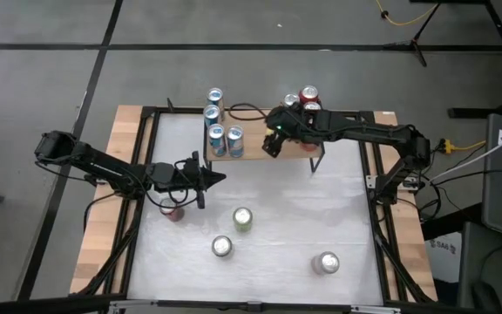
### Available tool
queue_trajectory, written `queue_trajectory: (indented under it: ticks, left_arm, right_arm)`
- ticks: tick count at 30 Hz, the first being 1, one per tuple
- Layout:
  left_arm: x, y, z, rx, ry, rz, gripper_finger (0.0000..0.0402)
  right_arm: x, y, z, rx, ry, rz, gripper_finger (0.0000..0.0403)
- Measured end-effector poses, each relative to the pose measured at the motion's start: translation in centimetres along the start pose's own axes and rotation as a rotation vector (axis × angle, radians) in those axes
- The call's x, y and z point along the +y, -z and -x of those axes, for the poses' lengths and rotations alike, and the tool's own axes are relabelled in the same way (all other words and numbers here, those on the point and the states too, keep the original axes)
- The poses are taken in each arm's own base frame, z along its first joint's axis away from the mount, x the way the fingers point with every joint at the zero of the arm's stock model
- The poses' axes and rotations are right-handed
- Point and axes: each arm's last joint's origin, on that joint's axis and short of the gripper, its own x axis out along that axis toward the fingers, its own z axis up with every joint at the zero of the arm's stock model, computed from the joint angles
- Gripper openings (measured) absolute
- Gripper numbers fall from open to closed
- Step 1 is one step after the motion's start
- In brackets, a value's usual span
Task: Sort soda cans
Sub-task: Put the top red-silver soda can on the shelf, then put the red-silver soda can on the shelf aligned with the red-silver soda can
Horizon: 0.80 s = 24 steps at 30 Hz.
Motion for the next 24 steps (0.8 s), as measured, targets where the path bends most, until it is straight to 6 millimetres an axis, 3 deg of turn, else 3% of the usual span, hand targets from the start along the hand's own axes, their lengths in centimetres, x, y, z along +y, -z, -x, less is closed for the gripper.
queue_trajectory:
  ticks: [6,16,19,24]
  left_arm:
    - [0.0,0.0,0.0,0.000,0.000,0.000,0.0000]
    - [-0.1,-0.2,0.0,-0.012,0.040,0.007,0.0001]
    - [-0.4,-0.4,0.0,-0.031,0.110,0.030,0.0018]
    - [-0.7,-0.7,0.1,-0.046,0.200,0.050,0.0079]
  right_arm:
    - [1.3,-0.1,0.4,-0.013,-0.148,0.010,0.0358]
    - [6.9,1.0,3.3,-0.048,-0.363,0.126,0.0358]
    - [8.3,1.5,4.1,-0.058,-0.399,0.164,0.0358]
    - [10.2,2.1,5.4,-0.079,-0.482,0.228,0.0358]
